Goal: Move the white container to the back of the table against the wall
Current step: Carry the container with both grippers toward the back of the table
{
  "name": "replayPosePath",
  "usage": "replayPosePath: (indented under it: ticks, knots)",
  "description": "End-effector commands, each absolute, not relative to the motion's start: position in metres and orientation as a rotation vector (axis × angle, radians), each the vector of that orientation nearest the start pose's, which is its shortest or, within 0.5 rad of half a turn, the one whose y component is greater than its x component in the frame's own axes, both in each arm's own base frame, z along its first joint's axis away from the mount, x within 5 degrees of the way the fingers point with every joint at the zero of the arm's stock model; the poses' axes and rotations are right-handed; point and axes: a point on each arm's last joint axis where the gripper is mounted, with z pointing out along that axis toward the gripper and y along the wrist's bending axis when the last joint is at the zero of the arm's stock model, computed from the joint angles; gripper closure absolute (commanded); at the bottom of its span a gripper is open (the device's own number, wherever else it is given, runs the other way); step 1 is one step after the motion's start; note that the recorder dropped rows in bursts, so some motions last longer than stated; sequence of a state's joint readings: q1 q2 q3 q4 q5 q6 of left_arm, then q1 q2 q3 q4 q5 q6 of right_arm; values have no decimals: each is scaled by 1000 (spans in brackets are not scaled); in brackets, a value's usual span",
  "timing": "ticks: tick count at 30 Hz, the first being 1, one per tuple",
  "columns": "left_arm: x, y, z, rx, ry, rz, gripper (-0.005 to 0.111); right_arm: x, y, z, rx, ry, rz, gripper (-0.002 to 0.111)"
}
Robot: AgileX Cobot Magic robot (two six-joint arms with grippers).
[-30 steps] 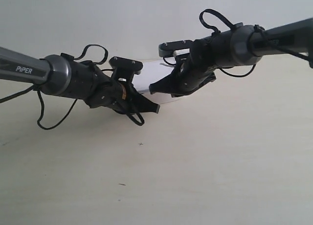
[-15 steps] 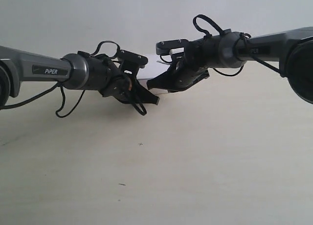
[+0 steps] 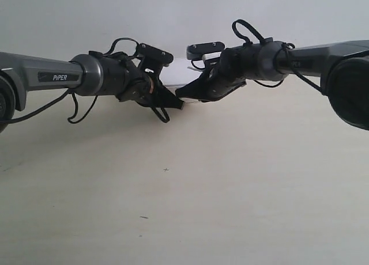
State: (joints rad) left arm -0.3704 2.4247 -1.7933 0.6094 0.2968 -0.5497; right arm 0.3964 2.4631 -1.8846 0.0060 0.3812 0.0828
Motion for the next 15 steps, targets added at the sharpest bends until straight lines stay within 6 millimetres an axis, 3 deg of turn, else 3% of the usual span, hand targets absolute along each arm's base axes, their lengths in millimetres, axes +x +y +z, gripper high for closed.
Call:
replayPosePath:
  ticks: [1, 10, 15]
  knots:
    - [504, -176, 108, 396, 2301, 64, 107, 500, 208, 108, -378, 2379, 224, 108]
    - [514, -179, 96, 415, 2287, 83, 107, 507, 211, 97, -378, 2379, 224, 108]
    - [521, -177, 100, 450, 2239, 105, 107, 511, 212, 96, -371, 2348, 232, 108]
